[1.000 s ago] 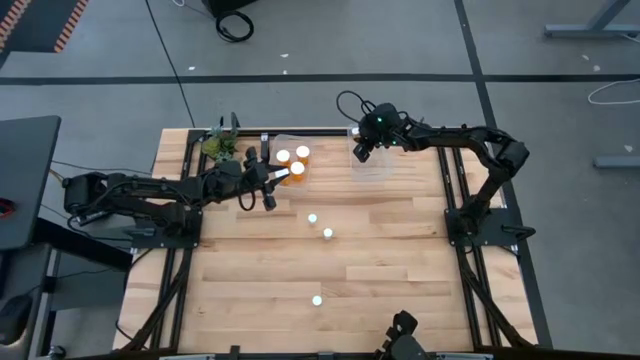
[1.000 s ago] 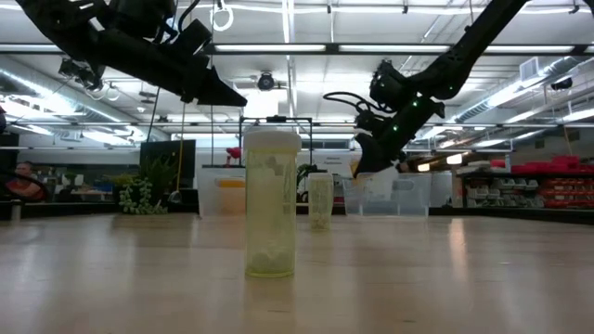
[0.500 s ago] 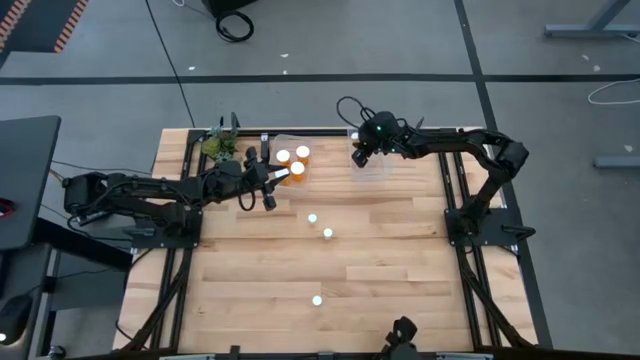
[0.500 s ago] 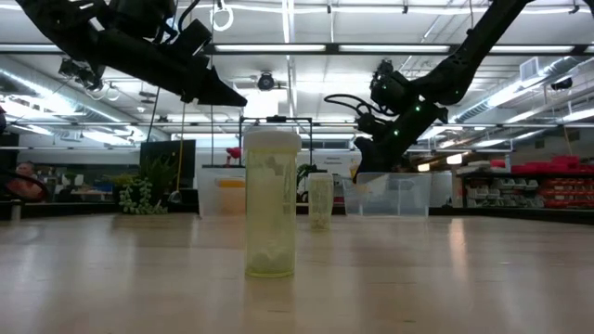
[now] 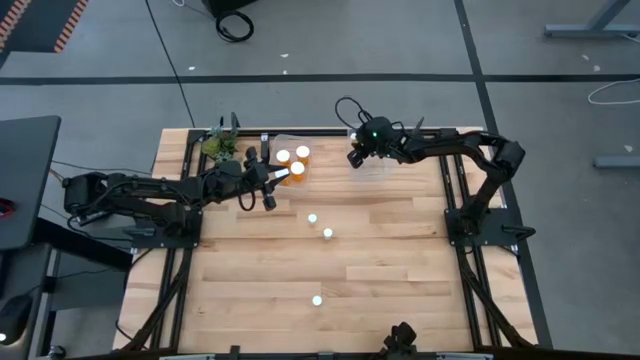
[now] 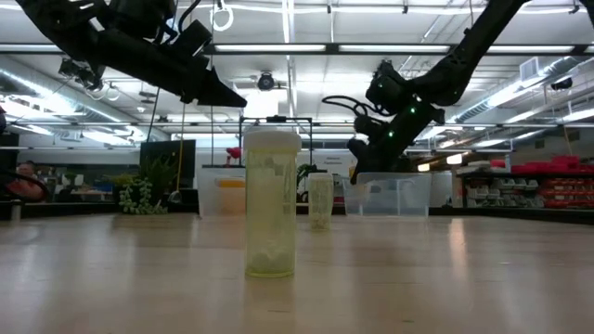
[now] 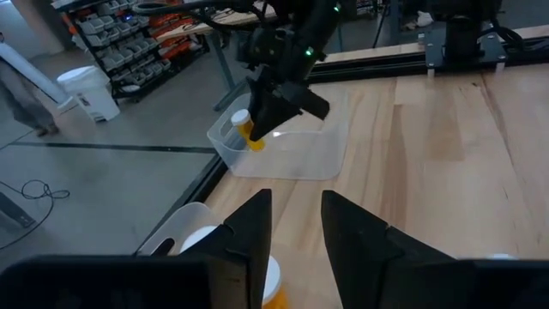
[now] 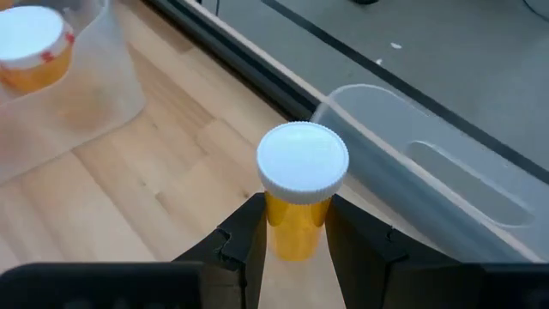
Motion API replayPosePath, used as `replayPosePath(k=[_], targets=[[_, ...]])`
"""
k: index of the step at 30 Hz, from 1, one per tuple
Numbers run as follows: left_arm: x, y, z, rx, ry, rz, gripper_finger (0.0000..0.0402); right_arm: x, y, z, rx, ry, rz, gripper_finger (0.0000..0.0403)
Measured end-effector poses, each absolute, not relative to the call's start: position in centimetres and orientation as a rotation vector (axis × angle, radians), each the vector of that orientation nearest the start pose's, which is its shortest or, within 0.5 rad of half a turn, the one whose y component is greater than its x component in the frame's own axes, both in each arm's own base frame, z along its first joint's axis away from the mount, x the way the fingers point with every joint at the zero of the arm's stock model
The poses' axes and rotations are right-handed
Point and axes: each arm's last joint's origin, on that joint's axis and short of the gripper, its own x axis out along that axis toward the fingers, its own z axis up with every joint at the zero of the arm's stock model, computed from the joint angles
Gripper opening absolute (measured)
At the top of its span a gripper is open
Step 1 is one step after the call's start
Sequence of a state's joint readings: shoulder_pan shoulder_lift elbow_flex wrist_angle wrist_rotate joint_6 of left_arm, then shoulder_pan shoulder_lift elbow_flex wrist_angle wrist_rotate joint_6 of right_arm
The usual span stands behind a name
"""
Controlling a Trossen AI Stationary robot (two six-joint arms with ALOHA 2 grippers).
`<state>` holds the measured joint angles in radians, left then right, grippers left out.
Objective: Pick and place medicine bottles into bin by pill shape (circle, oval)
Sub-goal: Put the small orange pill bottle into the right transparent bin
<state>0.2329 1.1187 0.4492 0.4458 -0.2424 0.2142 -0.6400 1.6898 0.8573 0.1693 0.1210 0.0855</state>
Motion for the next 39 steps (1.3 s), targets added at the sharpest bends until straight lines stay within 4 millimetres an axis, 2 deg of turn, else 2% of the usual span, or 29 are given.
replayPosePath(k=[5, 20, 39], targets=[[22.0, 5.9, 21.4, 0.210, 0.286, 0.446, 0.0111, 27.1, -20.1, 15.0, 0.232, 0.607, -0.796, 0.0123], [22.0, 5.9, 21.4, 0.217, 0.289, 0.445, 0.0111, 26.1, -21.3, 14.7, 0.235, 0.619, -0.882, 0.0123], [22.0, 5.9, 21.4, 0.217, 0.290, 0.445, 0.0111, 26.0, -20.5, 14.0, 0.246, 0.722, -0.843, 0.0123]])
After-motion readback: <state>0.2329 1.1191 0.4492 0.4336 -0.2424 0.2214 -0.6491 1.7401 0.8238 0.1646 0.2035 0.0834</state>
